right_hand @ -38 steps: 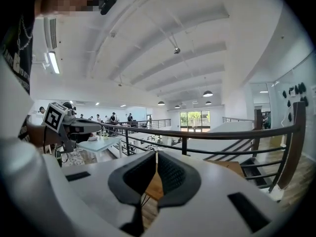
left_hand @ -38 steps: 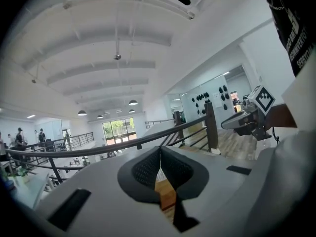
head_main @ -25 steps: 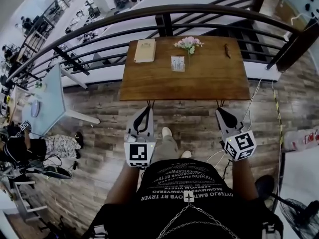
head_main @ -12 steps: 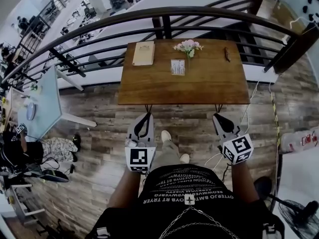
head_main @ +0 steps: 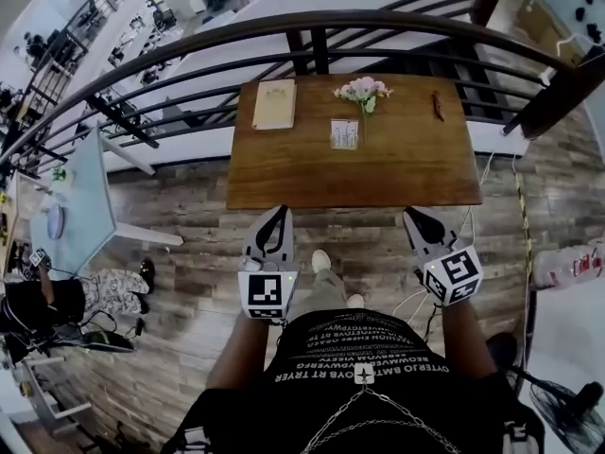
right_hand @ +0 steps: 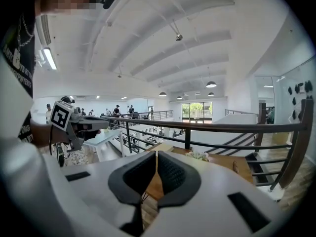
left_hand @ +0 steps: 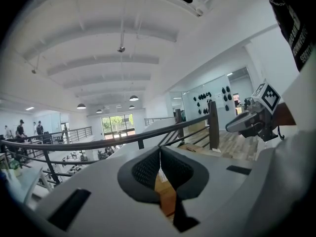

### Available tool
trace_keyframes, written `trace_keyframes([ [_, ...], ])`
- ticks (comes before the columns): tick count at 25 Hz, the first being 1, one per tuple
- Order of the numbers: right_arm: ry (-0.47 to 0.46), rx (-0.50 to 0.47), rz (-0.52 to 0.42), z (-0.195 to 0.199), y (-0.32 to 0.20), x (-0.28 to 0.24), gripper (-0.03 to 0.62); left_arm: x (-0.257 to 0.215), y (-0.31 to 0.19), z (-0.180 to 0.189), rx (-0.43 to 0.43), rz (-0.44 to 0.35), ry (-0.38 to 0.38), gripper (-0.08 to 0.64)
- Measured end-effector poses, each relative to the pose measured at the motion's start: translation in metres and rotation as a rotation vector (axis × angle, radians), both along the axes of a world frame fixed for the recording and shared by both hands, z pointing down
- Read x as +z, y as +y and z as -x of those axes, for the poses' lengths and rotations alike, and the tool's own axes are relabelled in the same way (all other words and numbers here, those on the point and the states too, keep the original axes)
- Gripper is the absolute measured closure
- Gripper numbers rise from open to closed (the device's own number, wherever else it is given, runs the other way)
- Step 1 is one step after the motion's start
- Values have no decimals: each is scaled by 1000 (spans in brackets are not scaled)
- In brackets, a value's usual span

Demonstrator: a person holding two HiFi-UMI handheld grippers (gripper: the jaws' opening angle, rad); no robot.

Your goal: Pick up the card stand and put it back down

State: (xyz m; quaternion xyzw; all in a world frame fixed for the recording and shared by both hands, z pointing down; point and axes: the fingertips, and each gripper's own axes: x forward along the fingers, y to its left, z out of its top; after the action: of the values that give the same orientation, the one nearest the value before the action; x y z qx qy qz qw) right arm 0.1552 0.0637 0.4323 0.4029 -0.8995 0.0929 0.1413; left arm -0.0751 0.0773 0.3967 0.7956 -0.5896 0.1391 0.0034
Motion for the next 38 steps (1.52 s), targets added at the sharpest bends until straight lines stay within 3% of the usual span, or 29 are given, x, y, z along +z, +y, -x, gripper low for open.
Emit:
trace_keyframes([
  [18,18,45,-2,55,-143,-4,575,1,-162,40,84,-2,-3,531],
  [29,34,76,-19,88,-207,-10,575,3,-228,74,109,-5,3,531],
  [38,107,207,16,63,-224,20,575,20,-252,89,155,22,20,531],
])
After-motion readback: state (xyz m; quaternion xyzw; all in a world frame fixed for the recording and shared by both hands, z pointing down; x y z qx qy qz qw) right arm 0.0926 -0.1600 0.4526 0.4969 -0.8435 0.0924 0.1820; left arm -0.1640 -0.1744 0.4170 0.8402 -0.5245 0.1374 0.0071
